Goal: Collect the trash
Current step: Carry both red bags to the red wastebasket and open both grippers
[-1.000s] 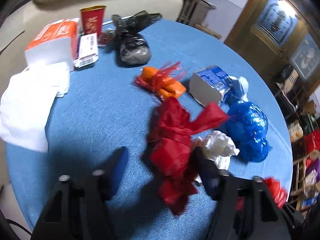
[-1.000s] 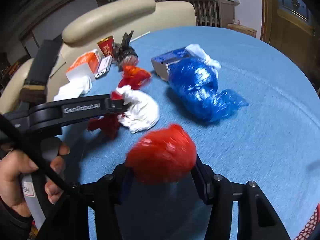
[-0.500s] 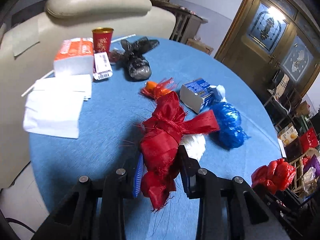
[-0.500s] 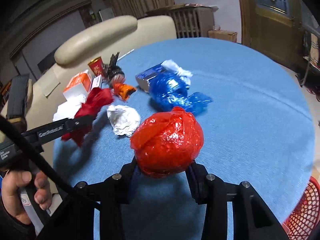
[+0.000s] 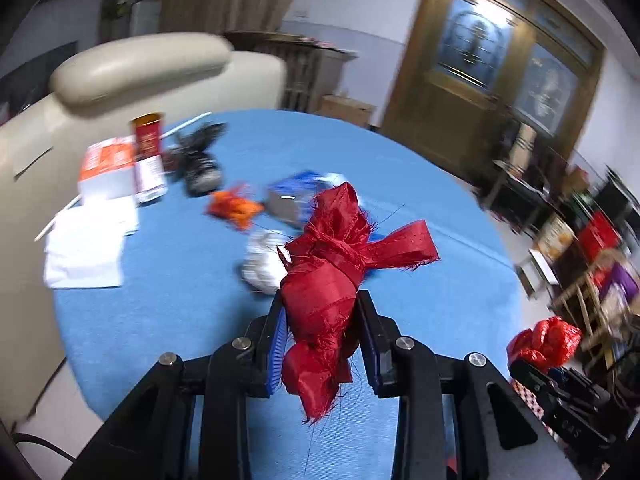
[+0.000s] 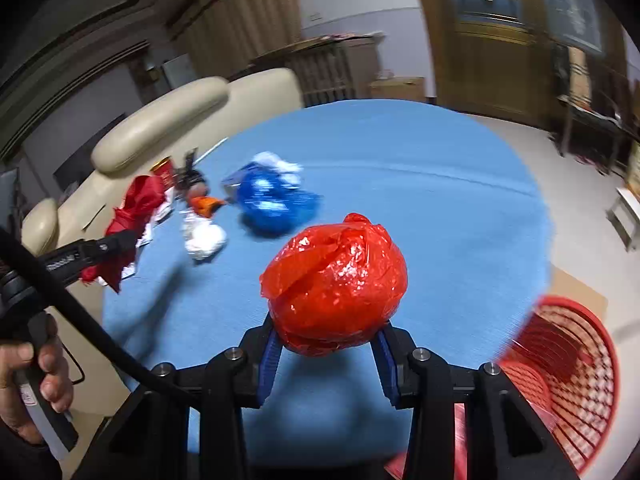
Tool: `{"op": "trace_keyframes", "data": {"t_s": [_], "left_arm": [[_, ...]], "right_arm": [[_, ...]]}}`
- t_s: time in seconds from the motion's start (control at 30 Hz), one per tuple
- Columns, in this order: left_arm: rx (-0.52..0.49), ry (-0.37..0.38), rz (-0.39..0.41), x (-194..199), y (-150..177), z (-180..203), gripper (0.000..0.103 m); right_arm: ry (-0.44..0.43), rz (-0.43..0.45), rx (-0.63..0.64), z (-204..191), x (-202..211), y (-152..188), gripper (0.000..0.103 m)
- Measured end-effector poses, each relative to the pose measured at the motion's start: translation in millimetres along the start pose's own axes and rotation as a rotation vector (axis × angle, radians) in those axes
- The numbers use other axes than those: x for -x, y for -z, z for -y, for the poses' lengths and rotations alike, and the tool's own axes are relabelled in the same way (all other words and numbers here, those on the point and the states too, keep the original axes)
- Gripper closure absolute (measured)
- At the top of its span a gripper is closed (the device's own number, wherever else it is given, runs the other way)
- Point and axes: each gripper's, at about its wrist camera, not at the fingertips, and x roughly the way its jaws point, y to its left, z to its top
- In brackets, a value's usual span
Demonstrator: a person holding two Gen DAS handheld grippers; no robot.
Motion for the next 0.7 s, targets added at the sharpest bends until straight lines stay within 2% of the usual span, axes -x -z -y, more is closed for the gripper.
{"op": "trace_keyframes", "data": {"t_s": [0.33,0.53,0.7], "left_arm": [[-0.231,0.202,-0.047,-5,15,114,0.069],[-0.356,0.293,-0.075,-10,26,174,0.069],[-0.431,0.329,-0.122,-27,39,212,0.069]], "right_arm": [[0.177,0.003,-0.146,105,38,32,0.059],[0.223,-0.052,-0.197,154,42,56,0.059],[0.232,-0.089,-0.244,181,42,74,0.059]]}}
